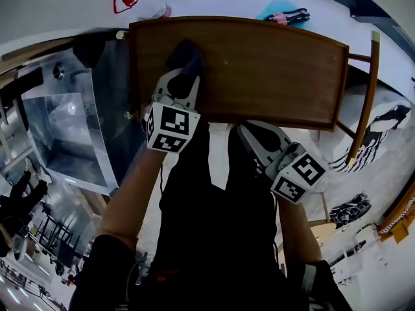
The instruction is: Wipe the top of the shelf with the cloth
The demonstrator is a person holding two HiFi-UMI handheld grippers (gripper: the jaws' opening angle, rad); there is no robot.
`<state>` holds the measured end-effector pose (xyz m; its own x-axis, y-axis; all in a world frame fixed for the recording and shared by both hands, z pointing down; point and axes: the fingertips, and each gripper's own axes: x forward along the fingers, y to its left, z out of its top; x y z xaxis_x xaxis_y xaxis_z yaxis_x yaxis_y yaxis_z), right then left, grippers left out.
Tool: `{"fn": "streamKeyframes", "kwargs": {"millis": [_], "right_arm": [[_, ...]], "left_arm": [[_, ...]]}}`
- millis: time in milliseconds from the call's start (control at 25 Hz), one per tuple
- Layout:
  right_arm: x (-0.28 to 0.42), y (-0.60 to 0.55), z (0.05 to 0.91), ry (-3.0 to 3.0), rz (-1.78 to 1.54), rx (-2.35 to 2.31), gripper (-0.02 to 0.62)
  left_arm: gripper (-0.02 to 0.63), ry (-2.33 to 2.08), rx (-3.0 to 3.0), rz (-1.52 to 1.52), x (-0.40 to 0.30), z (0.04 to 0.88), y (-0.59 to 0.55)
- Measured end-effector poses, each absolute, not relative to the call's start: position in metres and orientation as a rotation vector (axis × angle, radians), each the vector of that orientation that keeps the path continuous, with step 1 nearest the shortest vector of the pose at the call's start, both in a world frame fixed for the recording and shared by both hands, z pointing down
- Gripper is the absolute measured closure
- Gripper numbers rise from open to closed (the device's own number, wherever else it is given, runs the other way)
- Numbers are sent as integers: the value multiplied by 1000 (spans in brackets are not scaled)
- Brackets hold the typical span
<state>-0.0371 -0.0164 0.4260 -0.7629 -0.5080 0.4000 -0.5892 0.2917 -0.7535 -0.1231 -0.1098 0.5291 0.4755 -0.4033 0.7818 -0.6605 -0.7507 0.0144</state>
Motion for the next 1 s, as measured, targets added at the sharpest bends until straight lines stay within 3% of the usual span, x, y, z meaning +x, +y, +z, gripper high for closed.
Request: {"fn": "streamKeyframes", "kwargs": {"millis": [1000], "right_arm": [[70, 8, 436, -2414, 1555, 1286, 592]], "left_arm": [[537, -650, 2560, 1192, 22, 536, -96]]}}
